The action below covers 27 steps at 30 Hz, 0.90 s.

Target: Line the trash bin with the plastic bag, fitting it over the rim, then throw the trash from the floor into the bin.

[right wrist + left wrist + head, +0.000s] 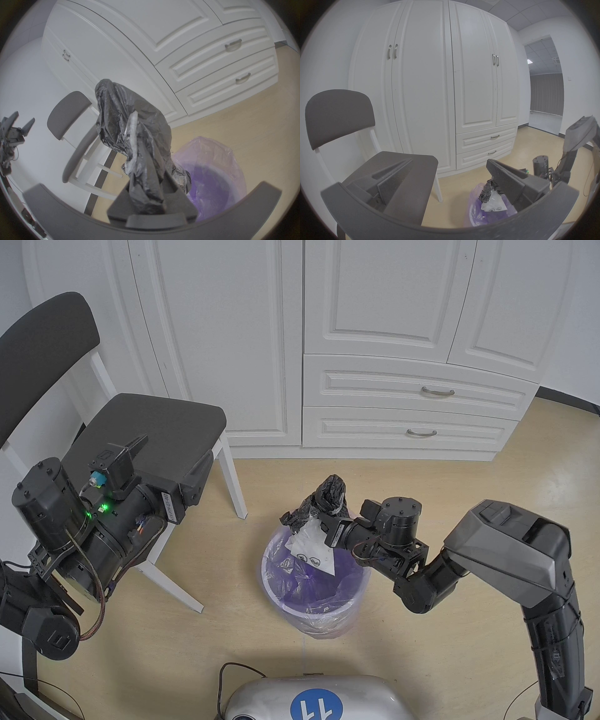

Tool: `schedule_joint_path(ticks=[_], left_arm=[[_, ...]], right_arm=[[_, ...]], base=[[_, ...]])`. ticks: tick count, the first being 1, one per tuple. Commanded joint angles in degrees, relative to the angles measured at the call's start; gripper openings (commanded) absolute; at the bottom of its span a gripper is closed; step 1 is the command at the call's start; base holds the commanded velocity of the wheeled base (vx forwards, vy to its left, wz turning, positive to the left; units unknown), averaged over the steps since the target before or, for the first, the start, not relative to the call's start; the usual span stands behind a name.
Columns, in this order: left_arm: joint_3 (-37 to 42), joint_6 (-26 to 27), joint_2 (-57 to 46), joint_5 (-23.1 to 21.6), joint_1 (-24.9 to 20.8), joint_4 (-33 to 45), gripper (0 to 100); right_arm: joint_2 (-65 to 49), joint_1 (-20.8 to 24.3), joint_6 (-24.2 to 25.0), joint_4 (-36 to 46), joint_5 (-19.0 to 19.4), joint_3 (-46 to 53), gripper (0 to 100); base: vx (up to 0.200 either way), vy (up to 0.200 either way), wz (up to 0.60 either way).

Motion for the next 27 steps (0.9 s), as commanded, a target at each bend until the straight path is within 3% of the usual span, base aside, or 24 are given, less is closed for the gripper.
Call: schedule_joint_path(ticks=[1,11,16,21,27], left_arm=[[0.23,0.02,1.26,0.06,0.10,-0.10,100],[0.23,0.02,1.52,0.06,0.80,-0.19,100],[0.23,0.02,1.44,0.06,0.89,-0.28,100],[0.23,0.11,1.26,0.06,0.80,-0.28,100],[0.58,0.11,0.73,-0.03,0.80,-0.28,100]], right_arm=[[8.24,-1.27,-0.15,-0.55,0.15,-4.70,0],[9.47,-1.71,-0.24,-1.51,0.15,-4.53,0],[8.68,-1.80,-1.29,-5.29,0.50,0.66,0],[8.68,-1.80,-3.14,-8.37,5.51,5.58,0],[7.71,-1.80,-3.58,-7.75,6.74,7.43,0]], base=[[0.000,0.000,0.00],[0.000,0.000,0.00],[0.000,0.000,0.00],[0.000,0.000,0.00],[0.000,0.000,0.00]])
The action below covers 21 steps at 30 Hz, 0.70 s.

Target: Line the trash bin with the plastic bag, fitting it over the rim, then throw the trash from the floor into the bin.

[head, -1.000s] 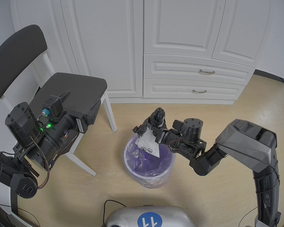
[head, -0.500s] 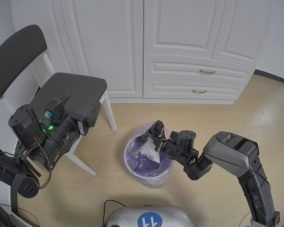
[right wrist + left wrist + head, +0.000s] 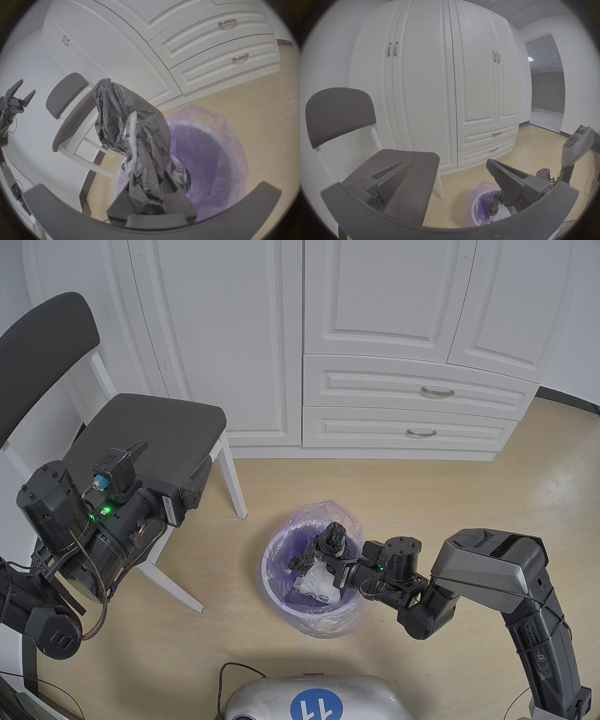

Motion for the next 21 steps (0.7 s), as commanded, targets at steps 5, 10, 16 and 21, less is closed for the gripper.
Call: schedule_joint_path(ticks=[5,10,16,21], left_arm=[[0.21,0.01,0.05,-0.01,-0.03,-0.01,100],[0.13,0.01,0.31,-0.01,-0.03,-0.01,100],[0.13,0.01,0.49,-0.01,-0.03,-0.01,100],[0.13,0.01,0.49,-0.10,-0.03,-0.01,100]], right_arm=[[-2.88,-0.50,-0.06,3.14,2.69,2.20,0],[-2.62,-0.94,0.03,3.50,2.78,1.50,0],[1.69,-0.94,0.12,2.88,1.46,-3.95,0],[2.75,-0.76,-0.14,2.79,1.29,-4.74,0]], base=[[0.000,0.000,0.00],[0.000,0.000,0.00],[0.000,0.000,0.00],[0.000,0.000,0.00]])
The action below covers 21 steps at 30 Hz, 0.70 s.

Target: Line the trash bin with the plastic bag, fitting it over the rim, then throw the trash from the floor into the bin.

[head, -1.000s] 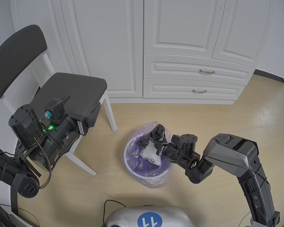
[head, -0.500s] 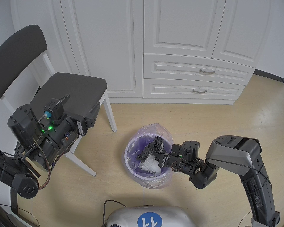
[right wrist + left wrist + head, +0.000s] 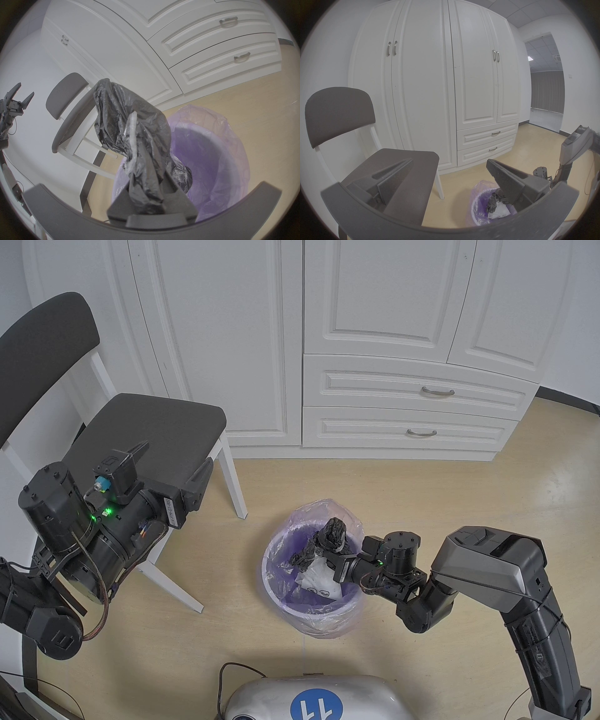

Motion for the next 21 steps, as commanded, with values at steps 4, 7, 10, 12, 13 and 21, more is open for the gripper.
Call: schedule_joint_path(ticks=[4,7,10,12,13,21], left_arm=[[0.02,0.08,0.26,0.01,0.00,-0.01,100],[0.02,0.08,0.34,0.01,0.00,-0.01,100],[0.02,0.08,0.34,0.01,0.00,-0.01,100],[0.02,0.00,0.52,0.01,0.00,-0.01,100],[0.02,0.08,0.52,0.01,0.00,-0.01,100],[0.02,0.17,-0.01,0.01,0.00,-0.01,100]], right_arm=[[1.78,0.20,-0.09,-0.04,0.00,-1.37,0],[2.22,0.11,-0.09,-0.04,-0.09,-1.54,0],[2.66,0.03,-0.53,-0.04,-0.27,-2.16,0],[2.84,0.03,-1.24,0.05,-0.53,-2.60,0],[3.10,0.11,-1.68,0.05,-0.71,-2.77,0],[0.64,1.08,-9.32,0.14,-2.91,-1.98,0]], base=[[0.000,0.000,0.00],[0.000,0.000,0.00],[0.000,0.000,0.00],[0.000,0.000,0.00],[0.000,0.000,0.00],[0.000,0.000,0.00]])
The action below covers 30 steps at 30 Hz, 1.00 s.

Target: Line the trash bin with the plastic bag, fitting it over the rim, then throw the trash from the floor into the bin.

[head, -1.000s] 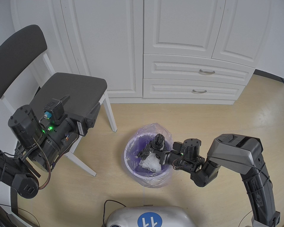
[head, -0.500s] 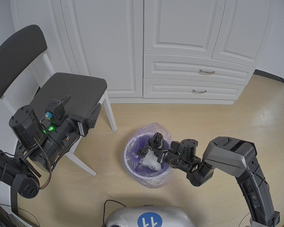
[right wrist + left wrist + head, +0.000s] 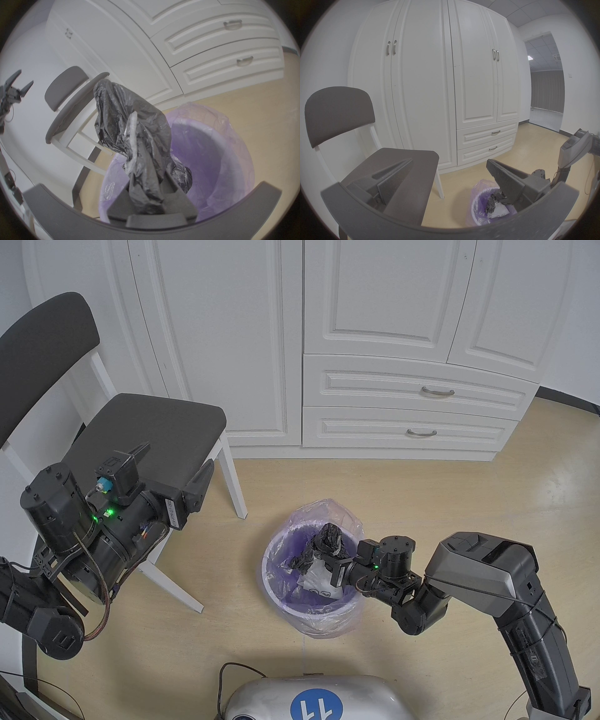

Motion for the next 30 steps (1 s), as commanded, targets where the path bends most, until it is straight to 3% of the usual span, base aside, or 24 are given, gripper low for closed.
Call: schedule_joint_path(ticks=[1,5,7,15,22,30], left_arm=[[0.08,0.07,-0.45,0.08,-0.09,-0.01,100],[0.17,0.60,-0.19,0.08,-0.09,-0.01,100],[0.26,1.04,-0.19,0.08,-0.09,-0.01,100],[0.43,1.30,-0.36,0.08,-0.09,-0.10,100],[0.34,1.22,-0.45,0.08,-0.09,-0.10,100],[0.34,1.22,-0.36,0.08,0.00,-0.01,100]], right_arm=[[-2.88,1.39,-5.44,0.03,-3.04,1.38,0],[-2.53,2.09,-12.91,-0.23,-6.64,0.85,0],[-1.73,2.09,-13.71,-0.32,-7.35,0.68,0],[1.17,2.00,-12.56,-1.29,-7.35,-2.05,0],[1.17,1.83,-7.55,-1.29,-6.38,-2.14,0],[1.87,1.21,-6.67,-1.29,-4.88,-2.75,0]], base=[[0.000,0.000,0.00],[0.000,0.000,0.00],[0.000,0.000,0.00],[0.000,0.000,0.00],[0.000,0.000,0.00],[0.000,0.000,0.00]])
